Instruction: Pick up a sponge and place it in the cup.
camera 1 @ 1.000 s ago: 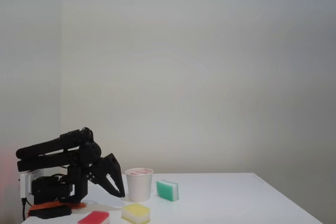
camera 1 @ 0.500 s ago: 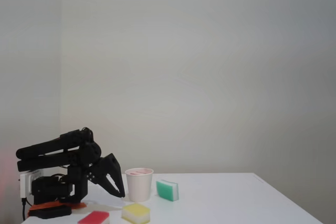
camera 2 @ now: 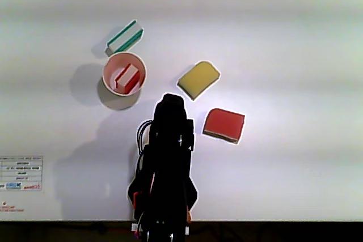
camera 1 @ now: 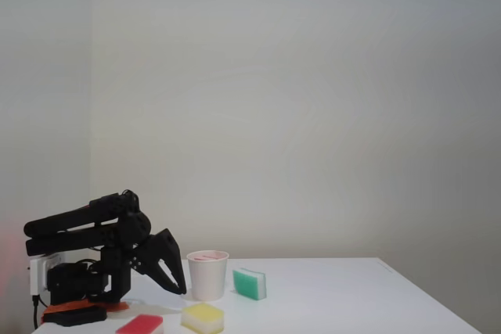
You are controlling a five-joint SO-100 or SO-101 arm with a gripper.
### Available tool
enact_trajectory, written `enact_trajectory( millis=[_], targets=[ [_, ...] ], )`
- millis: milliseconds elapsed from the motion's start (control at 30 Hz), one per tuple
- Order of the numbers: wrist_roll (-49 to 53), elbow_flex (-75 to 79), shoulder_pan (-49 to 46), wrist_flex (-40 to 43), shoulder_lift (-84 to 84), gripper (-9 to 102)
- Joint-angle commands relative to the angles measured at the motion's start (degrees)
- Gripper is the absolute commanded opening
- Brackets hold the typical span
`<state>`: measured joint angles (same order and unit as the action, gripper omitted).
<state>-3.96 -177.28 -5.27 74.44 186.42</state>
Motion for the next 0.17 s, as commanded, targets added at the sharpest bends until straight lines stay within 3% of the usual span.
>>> enact_trajectory(
  millis=[0, 133],
  targets=[
    [-0.7, 0.18, 0.0, 5.01, 0.53, 0],
    [-0.7, 0.18, 0.0, 5.01, 0.53, 0]
  ],
)
